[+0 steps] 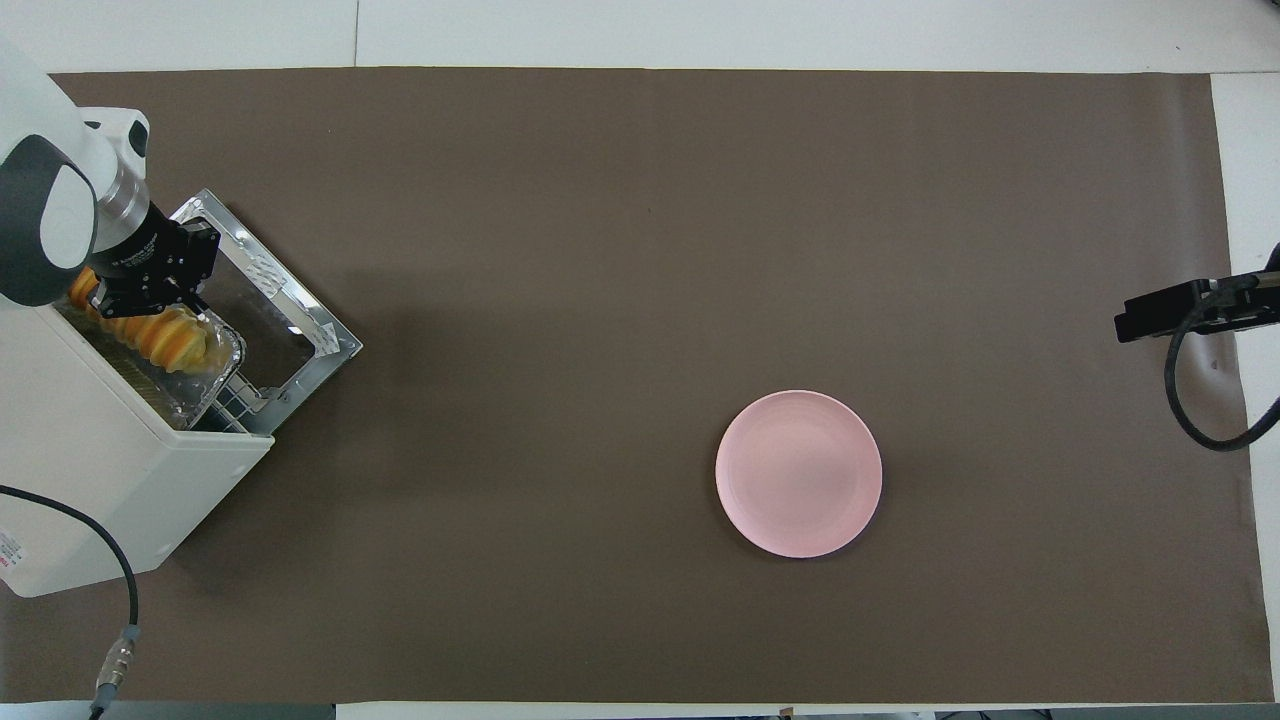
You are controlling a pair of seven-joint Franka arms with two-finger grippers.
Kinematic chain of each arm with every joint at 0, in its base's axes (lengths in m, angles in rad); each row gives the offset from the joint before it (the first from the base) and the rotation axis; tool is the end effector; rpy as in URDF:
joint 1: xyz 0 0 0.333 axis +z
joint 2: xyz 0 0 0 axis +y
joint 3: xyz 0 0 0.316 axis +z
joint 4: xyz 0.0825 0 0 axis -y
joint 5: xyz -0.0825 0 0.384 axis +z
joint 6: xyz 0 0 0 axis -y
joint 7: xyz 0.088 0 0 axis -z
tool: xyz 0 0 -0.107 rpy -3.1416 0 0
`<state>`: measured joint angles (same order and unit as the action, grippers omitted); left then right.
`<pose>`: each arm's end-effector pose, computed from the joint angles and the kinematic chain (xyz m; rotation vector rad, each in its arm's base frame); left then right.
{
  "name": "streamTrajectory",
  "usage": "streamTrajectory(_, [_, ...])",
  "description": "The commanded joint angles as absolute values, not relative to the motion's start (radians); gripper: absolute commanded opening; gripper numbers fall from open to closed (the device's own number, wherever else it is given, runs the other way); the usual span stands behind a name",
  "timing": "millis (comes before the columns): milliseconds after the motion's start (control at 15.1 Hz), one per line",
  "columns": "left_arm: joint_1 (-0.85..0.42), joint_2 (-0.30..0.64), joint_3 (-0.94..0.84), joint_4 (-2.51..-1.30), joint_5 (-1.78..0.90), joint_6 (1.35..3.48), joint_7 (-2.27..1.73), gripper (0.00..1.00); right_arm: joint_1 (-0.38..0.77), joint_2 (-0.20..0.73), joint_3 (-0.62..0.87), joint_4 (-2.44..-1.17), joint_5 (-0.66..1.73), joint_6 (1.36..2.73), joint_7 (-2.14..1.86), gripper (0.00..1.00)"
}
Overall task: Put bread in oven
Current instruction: 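Open the left gripper inside the oven and draw it back out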
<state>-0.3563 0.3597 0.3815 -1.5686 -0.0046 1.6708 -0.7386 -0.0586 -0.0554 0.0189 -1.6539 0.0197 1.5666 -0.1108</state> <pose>0.6327 -0.0116 0.4310 -2.7213 -1.0837 0.2536 0.5352 -0.0189 0.6152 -3.1183 -0.1105 0.0475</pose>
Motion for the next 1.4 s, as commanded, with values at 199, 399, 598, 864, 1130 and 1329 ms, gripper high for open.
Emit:
streamTrajectory(199, [-0.360, 0.288, 0.387, -1.689, 0.020, 1.709, -0.750, 0.00, -0.075, -0.063, 0.032, -1.655, 0.011, 1.548, -0.129, 1.00])
streamTrajectory(399, [-0.360, 0.285, 0.405, -1.697, 0.023, 1.709, -0.750, 0.00, -0.074, -0.063, 0.032, -1.655, 0.011, 1.548, -0.129, 1.00])
streamTrajectory(598, [-0.360, 0.284, 0.405, -1.701, 0.023, 1.723, -0.746, 0.00, -0.075, -0.063, 0.031, -1.654, 0.009, 1.548, -0.129, 1.00])
streamTrajectory(864, [-0.360, 0.272, 0.405, -1.733, 0.025, 1.749, -0.741, 0.00, -0.075, -0.063, 0.031, -1.654, 0.011, 1.548, -0.129, 1.00])
streamTrajectory(1130, [-0.362, 0.270, 0.405, -1.740, 0.025, 1.752, -0.709, 0.00, -0.075, -0.063, 0.032, -1.655, 0.009, 1.548, -0.129, 1.00])
streamTrajectory(1329, [-0.362, 0.270, 0.406, -1.738, 0.025, 1.755, -0.670, 0.32, -0.075, -0.063, 0.031, -1.655, 0.011, 1.548, -0.129, 1.00])
